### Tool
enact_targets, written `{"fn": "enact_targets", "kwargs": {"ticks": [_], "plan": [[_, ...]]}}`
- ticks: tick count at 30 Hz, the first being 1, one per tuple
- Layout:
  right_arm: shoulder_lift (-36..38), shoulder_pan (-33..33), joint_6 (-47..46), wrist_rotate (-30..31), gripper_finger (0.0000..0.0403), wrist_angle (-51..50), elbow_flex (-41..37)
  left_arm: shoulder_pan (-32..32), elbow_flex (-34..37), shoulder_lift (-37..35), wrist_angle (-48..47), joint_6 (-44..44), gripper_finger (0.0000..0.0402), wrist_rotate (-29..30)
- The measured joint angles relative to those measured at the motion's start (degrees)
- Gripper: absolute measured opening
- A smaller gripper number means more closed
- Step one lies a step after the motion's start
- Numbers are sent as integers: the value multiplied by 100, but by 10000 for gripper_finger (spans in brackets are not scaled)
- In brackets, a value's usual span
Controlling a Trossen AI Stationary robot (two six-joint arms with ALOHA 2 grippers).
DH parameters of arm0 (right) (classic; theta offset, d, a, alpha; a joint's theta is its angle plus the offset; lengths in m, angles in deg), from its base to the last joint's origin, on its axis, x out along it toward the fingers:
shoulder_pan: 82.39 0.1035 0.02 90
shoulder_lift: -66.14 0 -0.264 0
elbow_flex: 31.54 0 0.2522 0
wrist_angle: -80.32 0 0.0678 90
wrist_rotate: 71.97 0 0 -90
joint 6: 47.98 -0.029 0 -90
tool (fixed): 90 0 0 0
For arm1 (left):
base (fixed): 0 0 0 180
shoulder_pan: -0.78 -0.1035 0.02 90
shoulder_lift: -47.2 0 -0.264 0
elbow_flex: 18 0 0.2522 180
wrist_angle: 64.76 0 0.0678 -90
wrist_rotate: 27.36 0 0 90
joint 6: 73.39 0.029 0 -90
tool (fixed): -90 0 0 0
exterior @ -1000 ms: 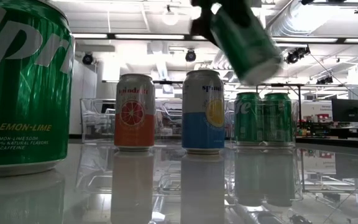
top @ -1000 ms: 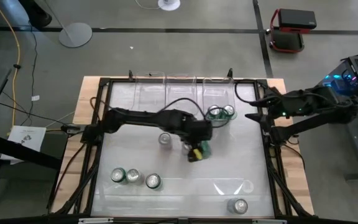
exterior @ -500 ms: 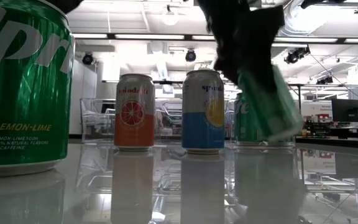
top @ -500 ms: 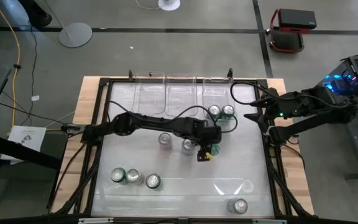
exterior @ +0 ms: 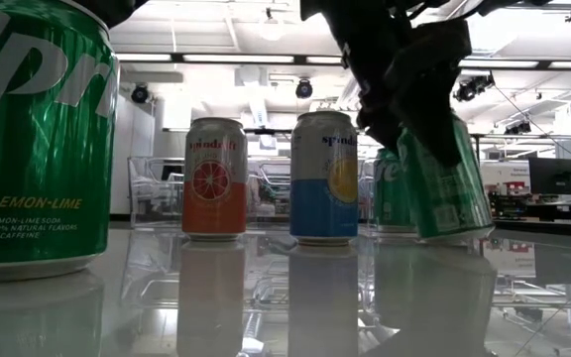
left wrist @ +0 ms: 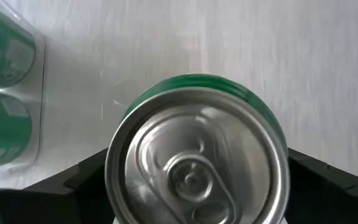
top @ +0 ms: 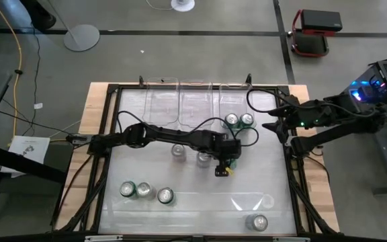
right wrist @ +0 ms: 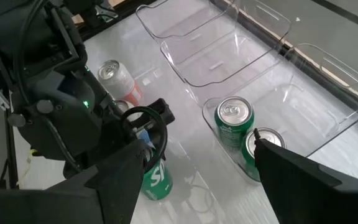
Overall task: Sort soda cans
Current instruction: Put green soda can into the right transparent bin
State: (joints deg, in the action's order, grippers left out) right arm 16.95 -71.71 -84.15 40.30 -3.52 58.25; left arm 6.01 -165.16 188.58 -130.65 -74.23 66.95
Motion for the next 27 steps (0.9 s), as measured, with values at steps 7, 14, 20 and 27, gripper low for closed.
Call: {"fn": "enact_targets", "kwargs": {"ticks": [7,14,20,27], "plan": [[-34,0,-7,-10,288,-54,0,-101,0,-9,102,-184,353,-358],[-228,0,-86,-118,288,-208,0,-160,-18,-325,-374,-465,356,-537],[-802,197,672,-475,288,-154,-31,-6,-37,-1028,-1007,-455,356,77],[-762,726,748,-973,288,1577,-1668,176,-37,-1500,-2051,-206,357,1107]]}}
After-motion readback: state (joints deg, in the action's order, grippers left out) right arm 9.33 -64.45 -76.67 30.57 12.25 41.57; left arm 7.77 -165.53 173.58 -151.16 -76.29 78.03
